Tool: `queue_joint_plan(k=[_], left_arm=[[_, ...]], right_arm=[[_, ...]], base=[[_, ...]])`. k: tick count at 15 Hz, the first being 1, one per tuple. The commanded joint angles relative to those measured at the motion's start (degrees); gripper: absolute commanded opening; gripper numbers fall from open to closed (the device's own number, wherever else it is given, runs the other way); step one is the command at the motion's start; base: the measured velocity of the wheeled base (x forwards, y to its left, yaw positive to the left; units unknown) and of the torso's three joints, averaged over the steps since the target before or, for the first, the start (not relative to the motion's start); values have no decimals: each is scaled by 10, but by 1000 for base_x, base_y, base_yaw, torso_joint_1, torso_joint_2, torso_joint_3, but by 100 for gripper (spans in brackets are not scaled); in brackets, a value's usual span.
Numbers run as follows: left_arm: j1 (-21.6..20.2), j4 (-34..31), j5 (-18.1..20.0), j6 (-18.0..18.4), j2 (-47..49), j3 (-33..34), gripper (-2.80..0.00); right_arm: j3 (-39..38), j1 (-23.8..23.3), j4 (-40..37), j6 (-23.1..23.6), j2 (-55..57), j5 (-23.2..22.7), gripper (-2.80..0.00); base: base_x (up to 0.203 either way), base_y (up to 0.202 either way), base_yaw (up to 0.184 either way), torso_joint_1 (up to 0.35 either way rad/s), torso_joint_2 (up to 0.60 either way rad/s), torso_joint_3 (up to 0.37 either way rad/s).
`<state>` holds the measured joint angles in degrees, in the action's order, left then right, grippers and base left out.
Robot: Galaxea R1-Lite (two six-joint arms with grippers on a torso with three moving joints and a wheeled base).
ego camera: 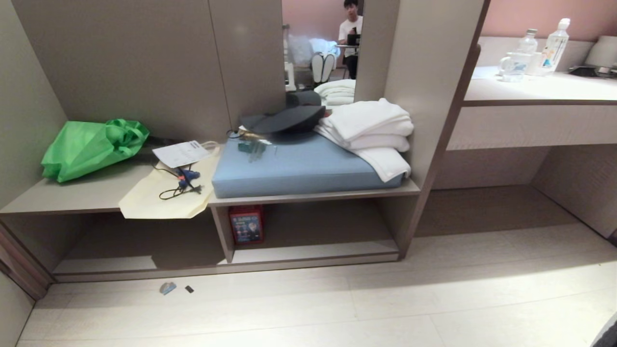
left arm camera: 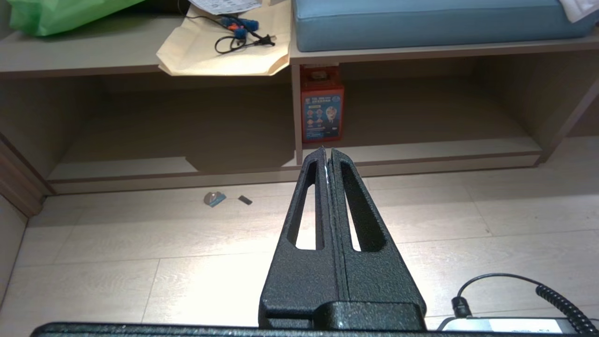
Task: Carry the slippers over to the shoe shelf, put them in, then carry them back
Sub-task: Place the slippers into the shoe cabinet
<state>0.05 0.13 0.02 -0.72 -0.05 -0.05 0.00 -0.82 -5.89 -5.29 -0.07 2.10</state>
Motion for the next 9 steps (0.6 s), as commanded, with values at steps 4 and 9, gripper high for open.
queue_joint_plan(k=[4, 9], left_arm=[[1, 0, 0, -1, 0, 0, -280], [0, 0, 0, -1, 0, 0, -280]], right_arm=[[0, 0, -1, -12, -1, 0, -280], [0, 0, -1, -11, -1, 0, -280]], base=[[0, 0, 0, 0, 0, 0], [0, 0, 0, 0, 0, 0]])
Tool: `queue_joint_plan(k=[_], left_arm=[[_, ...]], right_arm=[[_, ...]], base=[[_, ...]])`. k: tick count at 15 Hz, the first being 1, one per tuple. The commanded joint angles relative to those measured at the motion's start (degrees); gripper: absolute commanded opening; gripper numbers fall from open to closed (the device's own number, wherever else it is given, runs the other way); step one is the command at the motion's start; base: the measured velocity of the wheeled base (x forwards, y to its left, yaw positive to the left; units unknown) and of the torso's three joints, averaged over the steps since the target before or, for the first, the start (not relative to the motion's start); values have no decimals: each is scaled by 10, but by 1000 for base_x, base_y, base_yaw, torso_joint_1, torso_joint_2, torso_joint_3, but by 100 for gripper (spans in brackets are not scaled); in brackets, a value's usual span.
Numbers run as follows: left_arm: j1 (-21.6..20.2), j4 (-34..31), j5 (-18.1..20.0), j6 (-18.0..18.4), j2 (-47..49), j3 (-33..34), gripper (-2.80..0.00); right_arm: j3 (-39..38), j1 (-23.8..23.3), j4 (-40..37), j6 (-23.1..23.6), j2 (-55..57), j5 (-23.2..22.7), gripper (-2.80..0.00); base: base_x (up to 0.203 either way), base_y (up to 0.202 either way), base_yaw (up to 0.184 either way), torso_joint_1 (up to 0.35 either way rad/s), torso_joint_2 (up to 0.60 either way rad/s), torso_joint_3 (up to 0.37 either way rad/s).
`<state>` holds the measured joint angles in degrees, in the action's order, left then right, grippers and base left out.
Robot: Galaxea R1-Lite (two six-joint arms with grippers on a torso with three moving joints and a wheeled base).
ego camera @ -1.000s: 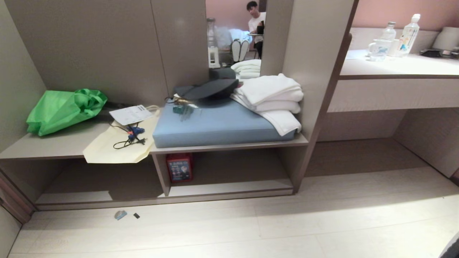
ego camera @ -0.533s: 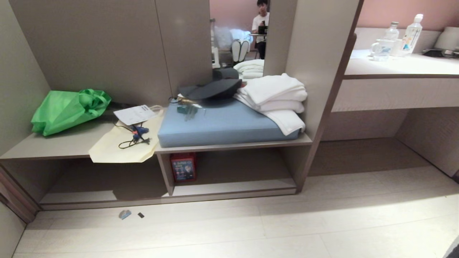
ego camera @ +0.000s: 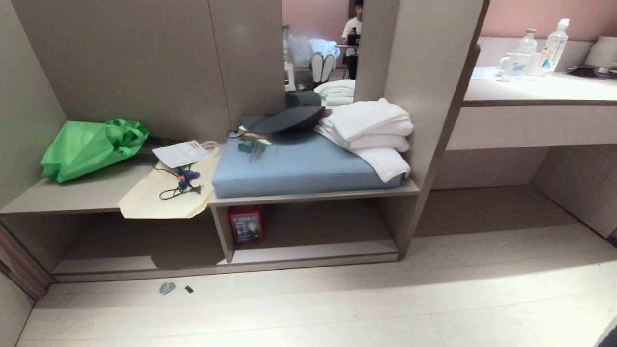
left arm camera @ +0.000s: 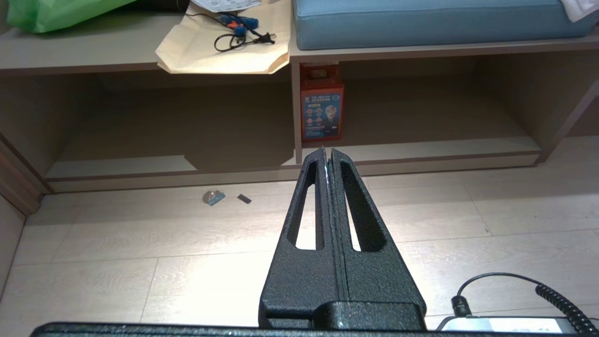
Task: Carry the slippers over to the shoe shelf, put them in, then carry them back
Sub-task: Place the slippers into the shoe cabinet
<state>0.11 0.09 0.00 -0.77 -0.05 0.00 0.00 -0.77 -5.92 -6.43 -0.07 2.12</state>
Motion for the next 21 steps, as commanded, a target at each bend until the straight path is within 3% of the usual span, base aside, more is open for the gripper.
queue_joint_plan(k=[1, 10, 21], left_arm=[[1, 0, 0, 0, 0, -1, -280], [0, 1, 0, -2, 0, 0, -280], [1, 0, -1, -2, 0, 0, -280]], right_arm=[[0, 0, -1, -1, -1, 0, -280], [0, -1, -1, 0, -1, 0, -280], [0, 0, -1, 4, -1, 0, -280]], base=[[0, 0, 0, 0, 0, 0], [0, 0, 0, 1, 1, -4], [0, 0, 0, 3, 3, -185]])
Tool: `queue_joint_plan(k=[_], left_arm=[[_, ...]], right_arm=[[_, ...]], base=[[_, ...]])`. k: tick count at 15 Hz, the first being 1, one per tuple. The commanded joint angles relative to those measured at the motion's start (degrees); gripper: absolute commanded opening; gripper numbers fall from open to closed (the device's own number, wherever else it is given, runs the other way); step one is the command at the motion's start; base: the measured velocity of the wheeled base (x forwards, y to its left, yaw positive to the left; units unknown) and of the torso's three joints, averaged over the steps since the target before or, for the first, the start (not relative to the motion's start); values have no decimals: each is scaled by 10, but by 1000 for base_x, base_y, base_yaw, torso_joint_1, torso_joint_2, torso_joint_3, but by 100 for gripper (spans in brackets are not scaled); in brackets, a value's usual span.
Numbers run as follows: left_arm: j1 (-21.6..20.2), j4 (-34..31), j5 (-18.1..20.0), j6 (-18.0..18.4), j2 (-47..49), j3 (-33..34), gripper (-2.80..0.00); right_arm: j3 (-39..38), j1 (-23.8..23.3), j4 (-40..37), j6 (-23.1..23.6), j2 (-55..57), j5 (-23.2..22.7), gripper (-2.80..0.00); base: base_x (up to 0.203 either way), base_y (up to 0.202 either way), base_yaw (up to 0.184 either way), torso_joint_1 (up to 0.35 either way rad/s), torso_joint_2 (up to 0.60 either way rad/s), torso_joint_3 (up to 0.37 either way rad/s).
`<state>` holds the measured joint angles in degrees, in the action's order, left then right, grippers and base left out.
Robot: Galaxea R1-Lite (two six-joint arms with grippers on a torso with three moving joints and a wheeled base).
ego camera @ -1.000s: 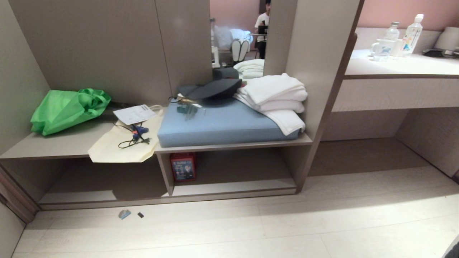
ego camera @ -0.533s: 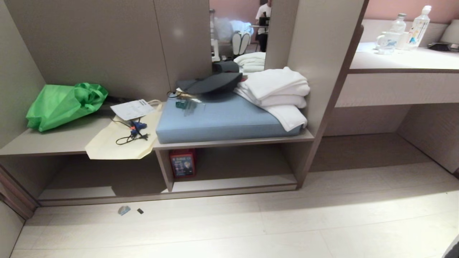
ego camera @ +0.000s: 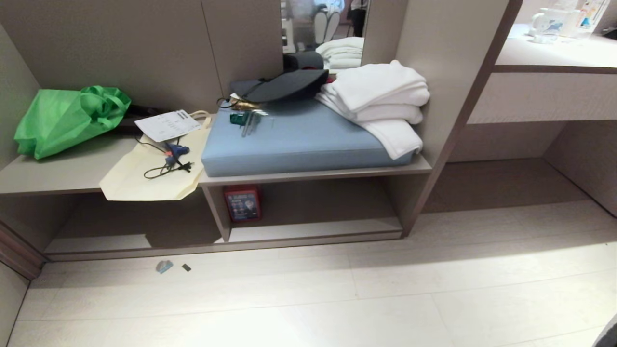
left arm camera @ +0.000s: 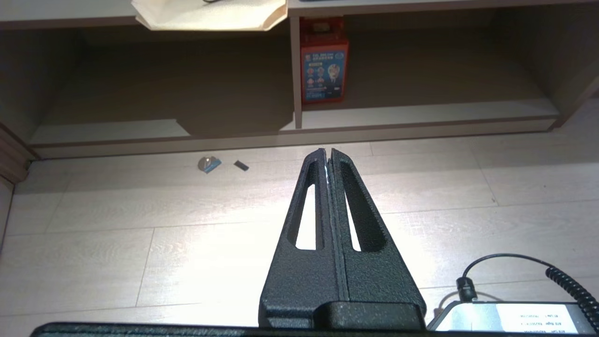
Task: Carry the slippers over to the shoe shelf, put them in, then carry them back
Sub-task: Place the slippers into the shoe cabinet
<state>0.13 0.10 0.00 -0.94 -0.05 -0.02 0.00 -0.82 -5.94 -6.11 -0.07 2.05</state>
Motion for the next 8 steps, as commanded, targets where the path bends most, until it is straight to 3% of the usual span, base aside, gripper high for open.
queue_joint_plan(k=[1, 8], left_arm=[[0, 1, -1, 0, 0, 0, -280], [0, 0, -1, 0, 0, 0, -280]], right_arm=[[0, 0, 0, 0, -1, 0, -280], [0, 0, 0, 0, -1, 0, -280]], base=[[0, 0, 0, 1, 4, -201], [0, 0, 0, 2, 3, -200]])
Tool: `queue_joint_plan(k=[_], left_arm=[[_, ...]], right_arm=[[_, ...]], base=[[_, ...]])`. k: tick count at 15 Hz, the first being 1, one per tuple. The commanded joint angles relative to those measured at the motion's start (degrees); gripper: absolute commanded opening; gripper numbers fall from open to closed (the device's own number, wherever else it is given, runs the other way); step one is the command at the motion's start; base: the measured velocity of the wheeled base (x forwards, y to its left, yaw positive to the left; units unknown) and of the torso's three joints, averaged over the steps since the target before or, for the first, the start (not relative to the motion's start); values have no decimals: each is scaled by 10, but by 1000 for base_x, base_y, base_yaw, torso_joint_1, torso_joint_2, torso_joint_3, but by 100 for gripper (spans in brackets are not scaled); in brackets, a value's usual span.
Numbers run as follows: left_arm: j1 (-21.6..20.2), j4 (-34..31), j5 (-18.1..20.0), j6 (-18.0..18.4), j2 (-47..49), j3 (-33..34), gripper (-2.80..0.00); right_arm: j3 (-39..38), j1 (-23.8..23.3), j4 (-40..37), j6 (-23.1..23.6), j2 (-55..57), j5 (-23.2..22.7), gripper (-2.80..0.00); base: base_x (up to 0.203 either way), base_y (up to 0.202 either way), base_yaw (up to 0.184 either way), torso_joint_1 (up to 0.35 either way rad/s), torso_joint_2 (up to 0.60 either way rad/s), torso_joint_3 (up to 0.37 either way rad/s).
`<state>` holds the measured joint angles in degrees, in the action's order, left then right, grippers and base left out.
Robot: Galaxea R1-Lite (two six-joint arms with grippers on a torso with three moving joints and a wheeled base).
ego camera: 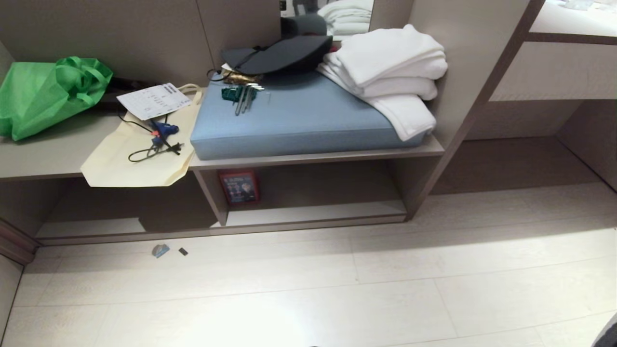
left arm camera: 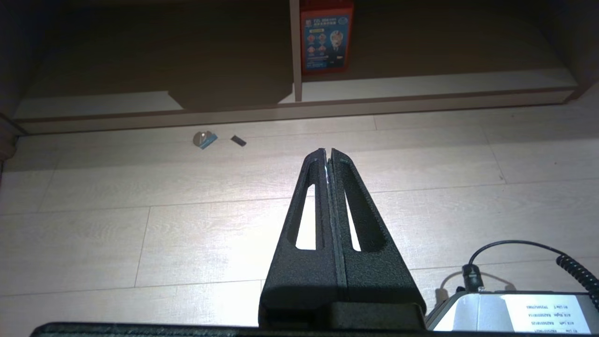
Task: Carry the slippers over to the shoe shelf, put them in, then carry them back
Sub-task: Place the slippers into the shoe cabinet
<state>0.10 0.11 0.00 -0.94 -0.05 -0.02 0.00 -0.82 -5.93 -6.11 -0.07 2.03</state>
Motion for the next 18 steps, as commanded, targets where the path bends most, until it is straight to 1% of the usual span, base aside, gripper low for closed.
queue_joint_plan(k=[1, 18], left_arm=[[0, 0, 0, 0, 0, 0, -280], [0, 0, -1, -1, 0, 0, -280]], right_arm=[[0, 0, -1, 0, -1, 0, -280], [0, 0, -1, -3, -1, 0, -280]], base=[[0, 0, 0, 2, 2, -190], [0, 0, 0, 1, 2, -199]])
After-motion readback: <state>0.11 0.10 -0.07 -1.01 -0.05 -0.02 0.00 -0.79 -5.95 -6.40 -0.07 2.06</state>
